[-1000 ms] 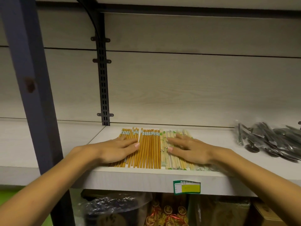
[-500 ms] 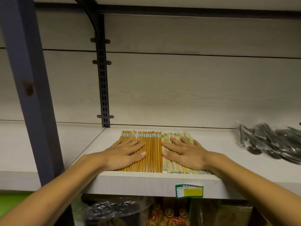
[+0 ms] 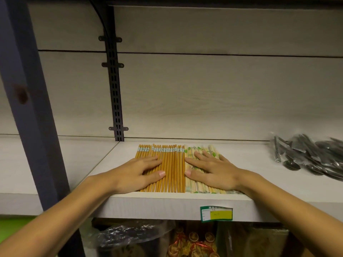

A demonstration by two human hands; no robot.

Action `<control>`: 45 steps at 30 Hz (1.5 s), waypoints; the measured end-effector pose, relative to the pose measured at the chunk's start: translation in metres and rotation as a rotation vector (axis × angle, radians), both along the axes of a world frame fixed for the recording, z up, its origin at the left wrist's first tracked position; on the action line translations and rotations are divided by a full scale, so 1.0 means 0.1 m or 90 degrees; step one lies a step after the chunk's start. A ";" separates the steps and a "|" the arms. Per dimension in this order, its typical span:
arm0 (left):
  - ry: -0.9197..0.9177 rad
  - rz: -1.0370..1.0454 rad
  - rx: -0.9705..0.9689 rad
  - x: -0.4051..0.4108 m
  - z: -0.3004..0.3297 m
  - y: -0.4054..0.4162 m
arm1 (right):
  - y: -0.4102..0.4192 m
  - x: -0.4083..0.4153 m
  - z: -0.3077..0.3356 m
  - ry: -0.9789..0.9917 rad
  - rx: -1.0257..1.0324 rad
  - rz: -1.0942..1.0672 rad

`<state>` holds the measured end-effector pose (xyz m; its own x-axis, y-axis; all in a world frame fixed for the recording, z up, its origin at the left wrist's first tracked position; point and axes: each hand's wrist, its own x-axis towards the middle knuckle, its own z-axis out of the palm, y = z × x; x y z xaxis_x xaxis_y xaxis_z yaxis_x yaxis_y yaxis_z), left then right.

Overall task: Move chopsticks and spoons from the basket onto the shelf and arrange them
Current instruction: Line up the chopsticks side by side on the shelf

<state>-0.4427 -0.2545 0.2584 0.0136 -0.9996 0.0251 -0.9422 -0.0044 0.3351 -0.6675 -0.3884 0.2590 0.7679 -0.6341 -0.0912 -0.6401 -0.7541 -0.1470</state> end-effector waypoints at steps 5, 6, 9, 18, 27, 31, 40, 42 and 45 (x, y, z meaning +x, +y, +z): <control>-0.054 -0.021 -0.096 0.00 0.02 -0.03 | 0.02 -0.01 0.03 0.007 0.005 0.003; -0.066 -0.023 -0.095 -0.01 0.03 -0.05 | 0.03 -0.01 0.03 0.004 0.000 0.005; -0.088 -0.019 0.010 -0.08 0.01 -0.12 | 0.04 -0.01 0.02 0.010 -0.027 0.018; -0.161 -0.039 0.112 -0.11 0.00 -0.16 | 0.02 0.01 0.04 0.072 -0.012 0.020; -0.151 -0.035 0.120 -0.14 0.04 -0.14 | 0.05 0.02 0.04 0.061 -0.009 0.001; -0.147 -0.042 0.122 -0.12 0.03 -0.15 | 0.08 -0.01 0.04 0.049 -0.012 -0.006; -0.129 -0.050 0.097 -0.15 0.15 -0.10 | 0.13 -0.14 0.15 -0.249 -0.116 -0.040; -0.132 -0.054 0.089 -0.17 0.15 -0.09 | 0.05 -0.23 0.15 -0.226 -0.121 -0.089; -0.116 -0.069 0.061 -0.22 0.13 -0.08 | -0.03 -0.34 0.08 -0.150 -0.056 -0.138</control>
<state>-0.4652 -0.2627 0.2713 -0.0897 -0.9929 -0.0778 -0.9838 0.0762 0.1622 -0.7016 -0.3914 0.2669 0.6071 -0.7829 0.1360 -0.7435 -0.6201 -0.2503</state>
